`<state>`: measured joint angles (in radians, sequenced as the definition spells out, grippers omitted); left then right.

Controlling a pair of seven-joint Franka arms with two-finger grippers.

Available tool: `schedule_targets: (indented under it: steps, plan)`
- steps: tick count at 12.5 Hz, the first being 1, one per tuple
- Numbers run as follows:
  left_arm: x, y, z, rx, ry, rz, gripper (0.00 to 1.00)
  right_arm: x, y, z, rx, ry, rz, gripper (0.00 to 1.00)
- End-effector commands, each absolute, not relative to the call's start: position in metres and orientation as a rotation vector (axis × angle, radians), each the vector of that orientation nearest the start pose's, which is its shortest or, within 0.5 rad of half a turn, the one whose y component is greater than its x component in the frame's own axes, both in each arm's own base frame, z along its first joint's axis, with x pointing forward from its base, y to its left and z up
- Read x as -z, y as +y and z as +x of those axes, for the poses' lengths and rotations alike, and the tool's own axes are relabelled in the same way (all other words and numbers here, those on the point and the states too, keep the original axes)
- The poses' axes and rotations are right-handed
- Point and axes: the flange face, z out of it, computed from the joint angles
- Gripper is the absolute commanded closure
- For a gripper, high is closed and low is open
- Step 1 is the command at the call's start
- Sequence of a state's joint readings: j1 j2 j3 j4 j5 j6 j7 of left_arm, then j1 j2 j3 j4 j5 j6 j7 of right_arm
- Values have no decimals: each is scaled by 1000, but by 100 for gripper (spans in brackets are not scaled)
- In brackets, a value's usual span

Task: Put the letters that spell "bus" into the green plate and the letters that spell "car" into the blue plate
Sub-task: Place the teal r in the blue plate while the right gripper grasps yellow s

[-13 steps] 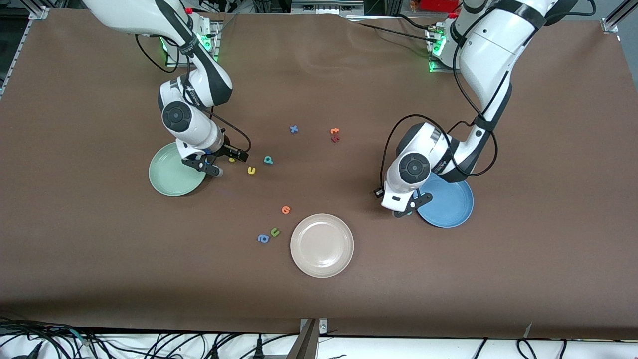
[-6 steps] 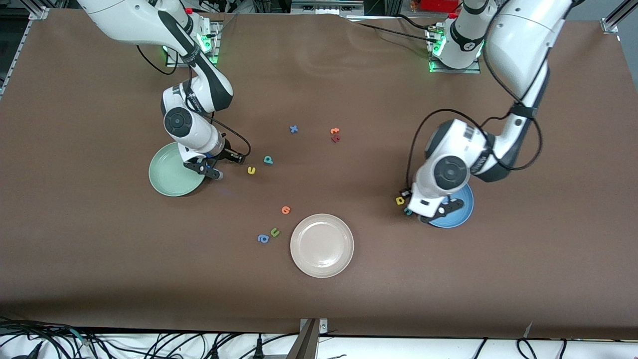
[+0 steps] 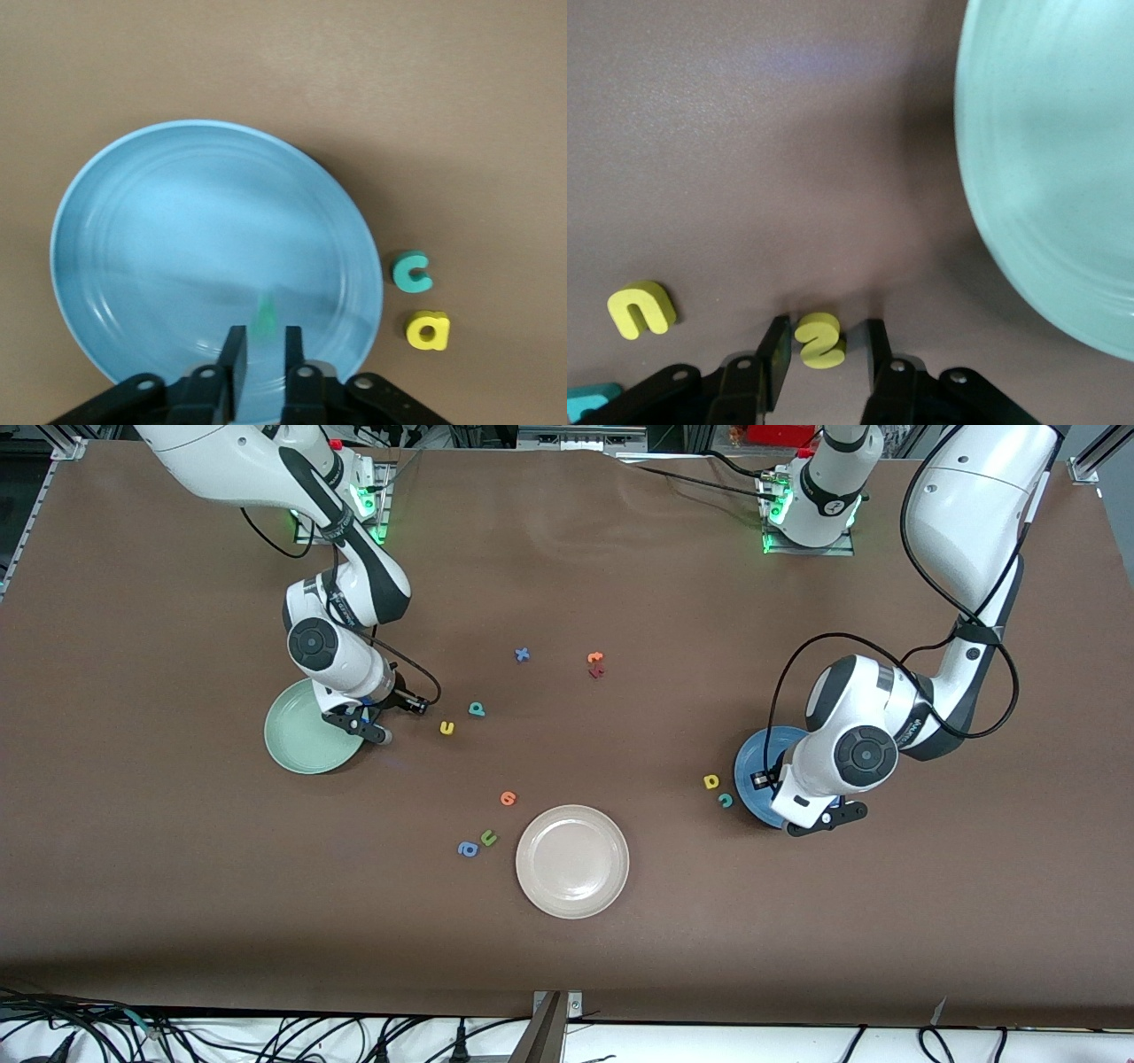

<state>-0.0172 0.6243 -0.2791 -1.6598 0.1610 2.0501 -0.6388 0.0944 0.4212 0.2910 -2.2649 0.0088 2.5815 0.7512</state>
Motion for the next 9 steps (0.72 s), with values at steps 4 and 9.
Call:
schedule_targets:
  steps: [4,9]
  plan:
    - [-244,-216,630,-293,-440,-3045,0,-169,200,480,-208,611,-3026,68]
    - [-212,-256,628,-183,-547,-3089,12,-170,200,480,-210,611,-3027,100]
